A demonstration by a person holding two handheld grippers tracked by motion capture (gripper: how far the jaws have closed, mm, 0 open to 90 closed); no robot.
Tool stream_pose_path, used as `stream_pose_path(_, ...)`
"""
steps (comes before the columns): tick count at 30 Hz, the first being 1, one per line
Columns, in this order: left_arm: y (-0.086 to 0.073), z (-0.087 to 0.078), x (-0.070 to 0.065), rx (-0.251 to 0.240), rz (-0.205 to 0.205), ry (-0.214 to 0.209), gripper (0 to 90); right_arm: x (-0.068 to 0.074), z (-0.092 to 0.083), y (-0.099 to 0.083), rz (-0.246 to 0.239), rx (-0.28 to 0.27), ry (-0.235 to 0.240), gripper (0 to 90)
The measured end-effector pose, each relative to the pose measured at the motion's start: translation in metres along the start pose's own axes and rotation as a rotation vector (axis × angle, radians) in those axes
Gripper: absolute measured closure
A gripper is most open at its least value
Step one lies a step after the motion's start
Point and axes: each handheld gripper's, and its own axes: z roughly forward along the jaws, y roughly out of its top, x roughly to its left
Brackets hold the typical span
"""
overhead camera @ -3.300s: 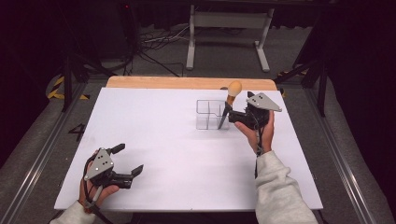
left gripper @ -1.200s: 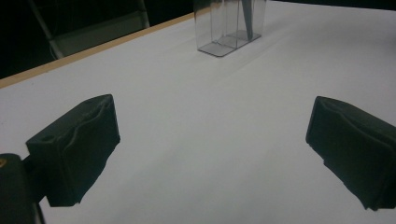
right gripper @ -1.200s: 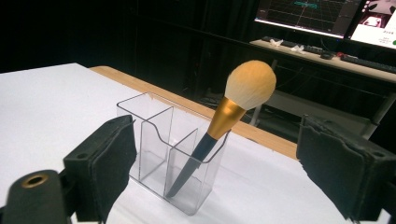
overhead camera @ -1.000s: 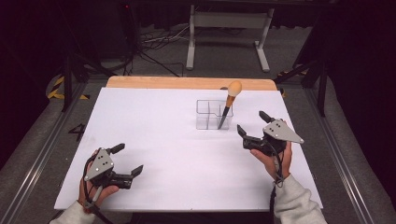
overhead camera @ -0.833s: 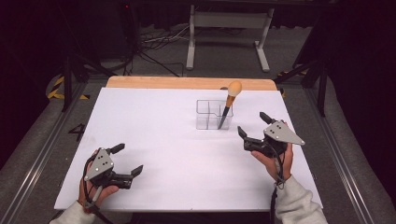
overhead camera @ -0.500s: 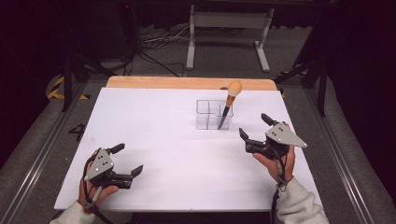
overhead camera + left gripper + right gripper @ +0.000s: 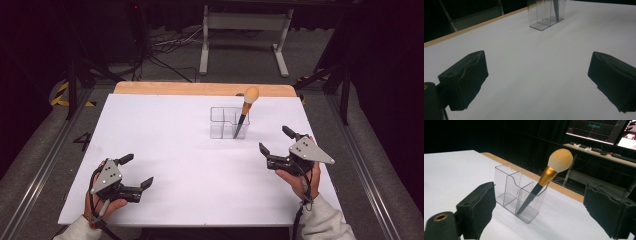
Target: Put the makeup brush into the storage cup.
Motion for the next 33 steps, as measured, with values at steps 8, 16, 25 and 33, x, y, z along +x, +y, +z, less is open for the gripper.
stream_pose_path(8,0.0,0.0,0.0,0.002,0.001,0.001,3.5,-0.003,-0.008,-0.006,-0.003,-0.006,0.001,10.9)
stream_pose_path(16,0.0,0.0,0.0,0.005,0.005,-0.001,3.5,-0.004,-0.012,-0.016,-0.017,0.016,0.015,9.7)
stream_pose_path(25,0.0,0.001,-0.001,-0.001,0.004,-0.006,3.4,-0.007,-0.017,-0.026,-0.013,0.02,0.027,9.4)
stream_pose_path(33,-0.001,0.002,-0.001,0.004,0.007,-0.008,3.5,-0.01,-0.021,-0.039,-0.012,0.047,0.019,8.9)
